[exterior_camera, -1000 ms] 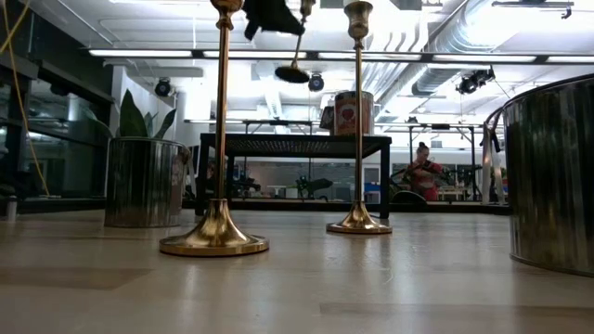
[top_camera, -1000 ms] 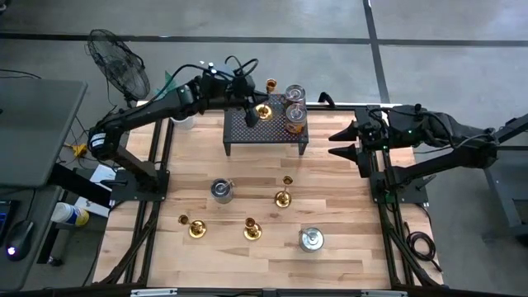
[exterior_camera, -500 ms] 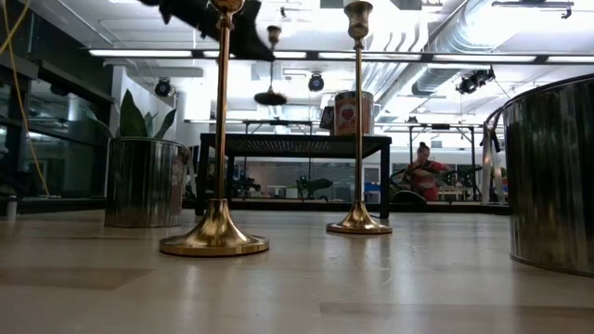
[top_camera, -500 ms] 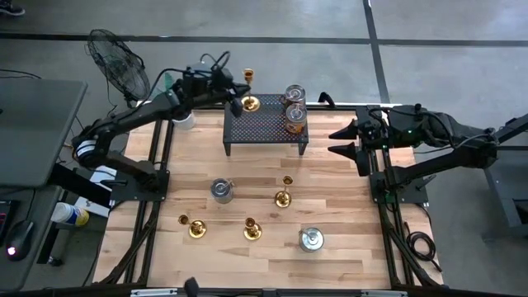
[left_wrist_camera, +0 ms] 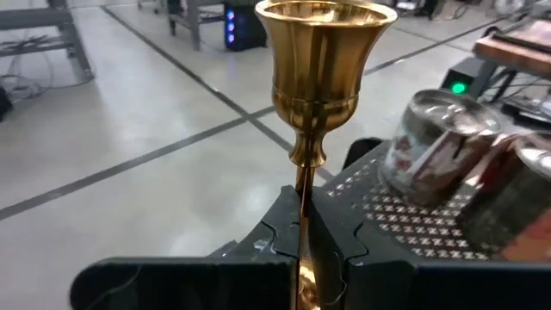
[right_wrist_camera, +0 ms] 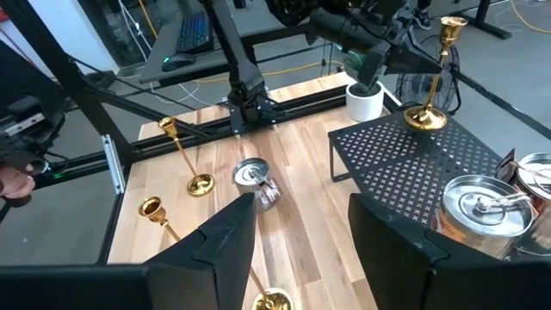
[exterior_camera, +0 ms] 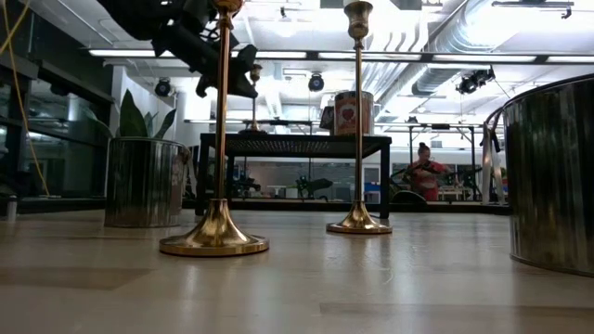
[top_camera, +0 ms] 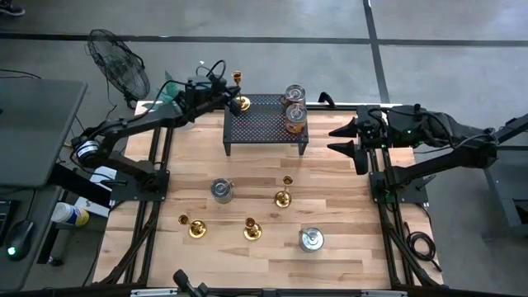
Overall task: Pick & Place candle stick holders
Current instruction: Put the gold candle holder on the shelf
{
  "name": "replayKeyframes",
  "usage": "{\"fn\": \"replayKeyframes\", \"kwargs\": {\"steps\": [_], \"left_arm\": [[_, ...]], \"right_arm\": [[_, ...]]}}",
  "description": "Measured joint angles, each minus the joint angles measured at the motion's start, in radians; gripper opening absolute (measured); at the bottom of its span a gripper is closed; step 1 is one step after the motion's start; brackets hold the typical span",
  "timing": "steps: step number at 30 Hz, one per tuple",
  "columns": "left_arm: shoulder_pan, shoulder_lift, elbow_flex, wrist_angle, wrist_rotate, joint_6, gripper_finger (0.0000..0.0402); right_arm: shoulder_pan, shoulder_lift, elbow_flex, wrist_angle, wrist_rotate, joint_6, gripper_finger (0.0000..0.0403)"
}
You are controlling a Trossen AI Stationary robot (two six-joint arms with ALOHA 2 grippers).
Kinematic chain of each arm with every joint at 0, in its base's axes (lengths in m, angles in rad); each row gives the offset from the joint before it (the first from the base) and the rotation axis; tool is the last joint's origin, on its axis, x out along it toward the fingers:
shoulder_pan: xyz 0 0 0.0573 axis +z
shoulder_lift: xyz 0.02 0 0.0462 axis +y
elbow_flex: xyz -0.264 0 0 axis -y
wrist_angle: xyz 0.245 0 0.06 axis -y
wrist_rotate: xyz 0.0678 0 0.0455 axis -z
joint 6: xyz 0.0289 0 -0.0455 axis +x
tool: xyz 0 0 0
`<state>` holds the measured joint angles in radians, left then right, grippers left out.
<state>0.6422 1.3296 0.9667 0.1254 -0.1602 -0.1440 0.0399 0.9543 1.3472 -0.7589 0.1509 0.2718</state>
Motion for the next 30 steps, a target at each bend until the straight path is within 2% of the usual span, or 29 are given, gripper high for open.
{"fn": "replayKeyframes", "kwargs": {"steps": [16,30], "left_arm": [[0.0,0.008,0.0,-0.037,-0.136,-0.035,0.0001],[-0.001,0.017,0.0,-0.023,-0.19,-0.073,0.0001]], "right_arm": [[0.0,0.0,0.0,0.0,0.0,-0.01,0.0152],[0.0,0.0,0.0,0.0,0.0,-0.018,0.0149]]}}
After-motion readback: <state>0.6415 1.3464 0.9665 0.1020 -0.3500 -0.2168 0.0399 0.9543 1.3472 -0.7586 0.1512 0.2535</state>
